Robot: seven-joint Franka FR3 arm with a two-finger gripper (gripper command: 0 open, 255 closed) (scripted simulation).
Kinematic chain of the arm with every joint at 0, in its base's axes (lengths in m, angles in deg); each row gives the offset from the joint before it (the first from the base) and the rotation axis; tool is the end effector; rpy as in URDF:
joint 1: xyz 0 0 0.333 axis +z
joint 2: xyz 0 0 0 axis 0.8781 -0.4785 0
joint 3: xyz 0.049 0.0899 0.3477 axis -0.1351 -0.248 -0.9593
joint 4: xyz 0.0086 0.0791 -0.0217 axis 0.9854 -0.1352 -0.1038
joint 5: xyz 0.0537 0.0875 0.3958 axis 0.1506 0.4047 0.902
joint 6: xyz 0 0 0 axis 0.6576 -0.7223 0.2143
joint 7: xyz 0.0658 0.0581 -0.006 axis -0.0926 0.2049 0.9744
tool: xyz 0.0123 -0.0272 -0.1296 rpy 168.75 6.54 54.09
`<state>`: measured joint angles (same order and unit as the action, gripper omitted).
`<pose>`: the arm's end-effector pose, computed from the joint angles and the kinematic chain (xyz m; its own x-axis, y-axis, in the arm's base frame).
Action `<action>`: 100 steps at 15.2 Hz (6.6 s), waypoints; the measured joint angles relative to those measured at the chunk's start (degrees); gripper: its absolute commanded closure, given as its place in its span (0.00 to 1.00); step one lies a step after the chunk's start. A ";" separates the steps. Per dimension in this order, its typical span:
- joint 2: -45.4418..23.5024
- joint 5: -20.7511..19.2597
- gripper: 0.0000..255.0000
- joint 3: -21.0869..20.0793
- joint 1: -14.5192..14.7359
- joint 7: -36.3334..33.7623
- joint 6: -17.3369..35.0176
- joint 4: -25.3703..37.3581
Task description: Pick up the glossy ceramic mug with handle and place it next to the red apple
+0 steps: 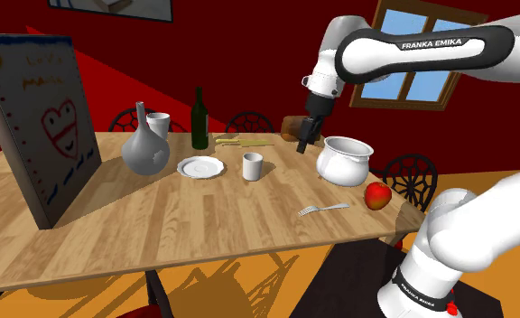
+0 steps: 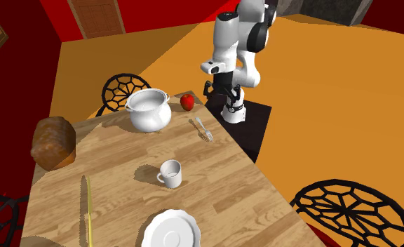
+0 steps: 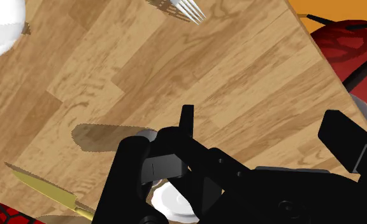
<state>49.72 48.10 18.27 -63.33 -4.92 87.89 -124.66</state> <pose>0.3791 0.0207 0.5617 0.9859 0.1336 0.1004 0.1373 -0.9901 -0.0306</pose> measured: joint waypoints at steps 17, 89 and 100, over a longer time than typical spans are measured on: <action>-37.17 -5.43 0.00 1.25 -2.25 4.18 14.17 20.94; -45.84 -6.69 1.00 2.74 -4.38 8.95 -3.98 47.08; -28.32 -6.43 1.00 7.85 -10.28 19.77 1.07 24.85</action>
<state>21.40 41.66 26.12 -73.62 14.85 88.97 -99.81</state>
